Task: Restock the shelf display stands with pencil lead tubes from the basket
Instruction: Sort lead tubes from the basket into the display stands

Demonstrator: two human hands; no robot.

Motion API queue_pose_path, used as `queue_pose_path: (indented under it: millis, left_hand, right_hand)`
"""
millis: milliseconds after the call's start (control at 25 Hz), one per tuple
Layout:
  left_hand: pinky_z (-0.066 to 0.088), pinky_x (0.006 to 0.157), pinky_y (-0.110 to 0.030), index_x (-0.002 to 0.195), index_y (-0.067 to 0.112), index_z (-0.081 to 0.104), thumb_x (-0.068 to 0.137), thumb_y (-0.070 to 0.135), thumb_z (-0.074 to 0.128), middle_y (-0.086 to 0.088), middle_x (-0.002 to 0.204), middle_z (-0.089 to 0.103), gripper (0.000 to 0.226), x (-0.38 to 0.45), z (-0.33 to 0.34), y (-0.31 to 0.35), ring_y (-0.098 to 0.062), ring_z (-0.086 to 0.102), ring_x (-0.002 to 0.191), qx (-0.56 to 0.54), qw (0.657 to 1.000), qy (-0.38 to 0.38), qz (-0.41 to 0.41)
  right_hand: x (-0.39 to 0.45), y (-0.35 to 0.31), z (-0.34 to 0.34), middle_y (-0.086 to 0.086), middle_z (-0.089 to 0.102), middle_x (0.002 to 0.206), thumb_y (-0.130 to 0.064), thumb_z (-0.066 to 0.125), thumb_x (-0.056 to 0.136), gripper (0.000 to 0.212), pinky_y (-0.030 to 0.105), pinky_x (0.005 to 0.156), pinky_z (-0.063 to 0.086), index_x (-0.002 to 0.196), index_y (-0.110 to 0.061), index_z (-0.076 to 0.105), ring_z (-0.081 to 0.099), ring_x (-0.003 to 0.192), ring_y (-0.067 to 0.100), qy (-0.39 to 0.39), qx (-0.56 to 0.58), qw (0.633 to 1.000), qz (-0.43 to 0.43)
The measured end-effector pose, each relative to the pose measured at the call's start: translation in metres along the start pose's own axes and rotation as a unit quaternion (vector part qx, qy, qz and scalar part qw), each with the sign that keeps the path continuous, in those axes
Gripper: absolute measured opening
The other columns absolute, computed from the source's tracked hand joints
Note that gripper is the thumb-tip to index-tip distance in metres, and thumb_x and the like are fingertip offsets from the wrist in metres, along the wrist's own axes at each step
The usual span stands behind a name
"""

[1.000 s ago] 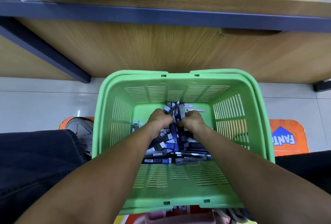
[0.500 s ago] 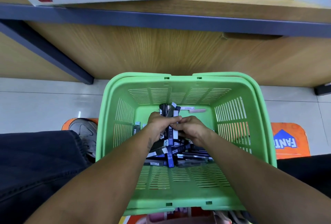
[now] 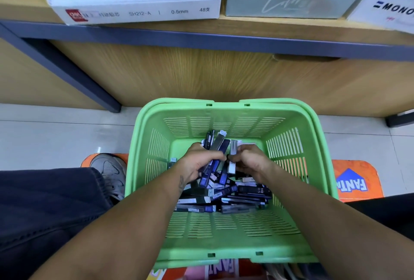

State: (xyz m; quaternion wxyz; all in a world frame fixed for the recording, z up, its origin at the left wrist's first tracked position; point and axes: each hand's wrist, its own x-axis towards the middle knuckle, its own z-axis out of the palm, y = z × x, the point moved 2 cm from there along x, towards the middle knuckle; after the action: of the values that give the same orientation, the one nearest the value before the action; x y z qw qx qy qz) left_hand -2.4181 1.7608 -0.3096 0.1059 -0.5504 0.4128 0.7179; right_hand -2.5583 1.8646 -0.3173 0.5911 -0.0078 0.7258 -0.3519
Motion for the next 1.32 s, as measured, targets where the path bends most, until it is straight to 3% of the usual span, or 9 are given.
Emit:
queue_pose_path:
  millis: [160, 240, 360, 480, 600, 800, 1000, 1160, 1320]
  left_hand:
    - [0.051, 0.061, -0.029, 0.093, -0.002, 0.065, 0.074, 0.004, 0.072, -0.019, 0.082, 0.072, 0.02, -0.025, 0.005, 0.017, -0.022, 0.067, 0.065, 0.045, 0.997, -0.051, 0.049]
    - [0.05, 0.074, -0.042, 0.096, 0.004, 0.055, 0.074, 0.002, 0.074, -0.02, 0.087, 0.069, 0.03, -0.039, 0.006, 0.025, -0.027, 0.063, 0.08, 0.038, 0.996, -0.054, 0.053]
    - [0.05, 0.082, -0.042, 0.112, 0.005, 0.048, 0.074, 0.002, 0.077, -0.016, 0.089, 0.069, 0.048, -0.054, 0.005, 0.032, -0.026, 0.063, 0.085, 0.054, 0.995, -0.074, 0.05]
    - [0.059, 0.066, -0.028, 0.106, -0.008, 0.061, 0.083, -0.003, 0.068, -0.015, 0.08, 0.069, 0.025, -0.075, 0.009, 0.043, -0.022, 0.067, 0.07, 0.049, 0.987, -0.134, 0.076]
    - [0.059, 0.06, -0.026, 0.105, -0.016, 0.062, 0.084, -0.007, 0.065, -0.02, 0.084, 0.069, 0.023, -0.092, 0.012, 0.054, -0.021, 0.065, 0.066, 0.044, 0.984, -0.133, 0.107]
    - [0.055, 0.054, -0.023, 0.092, -0.006, 0.06, 0.086, -0.008, 0.063, -0.014, 0.075, 0.064, 0.007, -0.121, 0.016, 0.067, -0.018, 0.062, 0.06, 0.021, 0.982, -0.133, 0.136]
    - [0.05, 0.047, -0.022, 0.085, 0.001, 0.06, 0.086, -0.011, 0.065, -0.011, 0.067, 0.063, 0.013, -0.154, 0.017, 0.098, -0.015, 0.058, 0.05, 0.044, 0.973, -0.124, 0.192]
    - [0.048, 0.045, -0.022, 0.083, 0.003, 0.06, 0.083, -0.013, 0.067, -0.011, 0.063, 0.061, 0.017, -0.192, 0.01, 0.139, -0.014, 0.058, 0.046, 0.079, 0.963, -0.092, 0.243]
    - [0.05, 0.046, -0.023, 0.083, 0.004, 0.057, 0.081, -0.014, 0.066, -0.011, 0.063, 0.059, 0.02, -0.222, 0.004, 0.159, -0.017, 0.056, 0.046, 0.057, 0.958, -0.081, 0.268]
  right_hand:
    - [-0.011, -0.019, -0.004, 0.015, 0.073, 0.091, 0.001, 0.06, 0.095, 0.016, 0.033, 0.059, 0.057, 0.109, -0.006, 0.059, 0.069, 0.065, 0.021, -0.021, -0.081, 0.996, -0.011]
    - [-0.018, -0.029, -0.007, 0.014, 0.069, 0.088, 0.002, 0.057, 0.095, 0.02, 0.028, 0.055, 0.05, 0.114, -0.004, 0.058, 0.06, 0.059, 0.016, -0.039, -0.158, 0.986, -0.024]
    - [-0.032, -0.042, -0.012, 0.012, 0.063, 0.082, 0.004, 0.056, 0.094, 0.023, 0.024, 0.05, 0.04, 0.115, 0.001, 0.063, 0.051, 0.055, 0.012, -0.076, -0.237, 0.968, -0.036]
    - [-0.056, -0.051, -0.016, 0.015, 0.068, 0.088, -0.005, 0.058, 0.099, 0.02, 0.023, 0.05, 0.047, 0.117, 0.002, 0.064, 0.06, 0.06, 0.015, -0.129, -0.206, 0.97, -0.017]
    - [-0.078, -0.065, -0.023, 0.015, 0.07, 0.088, -0.014, 0.063, 0.099, 0.023, 0.022, 0.045, 0.043, 0.119, -0.003, 0.061, 0.057, 0.056, 0.014, -0.13, -0.245, 0.96, -0.037]
    - [-0.115, -0.101, -0.032, 0.013, 0.071, 0.081, -0.006, 0.055, 0.102, 0.019, 0.023, 0.045, 0.037, 0.12, -0.001, 0.055, 0.052, 0.049, 0.013, -0.111, -0.35, 0.926, -0.089]
    - [-0.149, -0.142, -0.045, 0.015, 0.069, 0.074, 0.001, 0.068, 0.092, 0.024, 0.02, 0.045, 0.046, 0.114, 0.008, 0.06, 0.059, 0.049, 0.012, -0.092, -0.296, 0.933, -0.183]
    - [-0.178, -0.181, -0.061, 0.019, 0.072, 0.085, 0.01, 0.067, 0.089, 0.01, 0.021, 0.067, 0.06, 0.098, 0.009, 0.07, 0.07, 0.069, 0.018, -0.098, -0.158, 0.952, -0.244]
    - [-0.209, -0.206, -0.072, 0.019, 0.075, 0.089, 0.011, 0.068, 0.087, 0.014, 0.024, 0.079, 0.059, 0.091, 0.001, 0.076, 0.072, 0.081, 0.019, -0.104, -0.193, 0.931, -0.293]
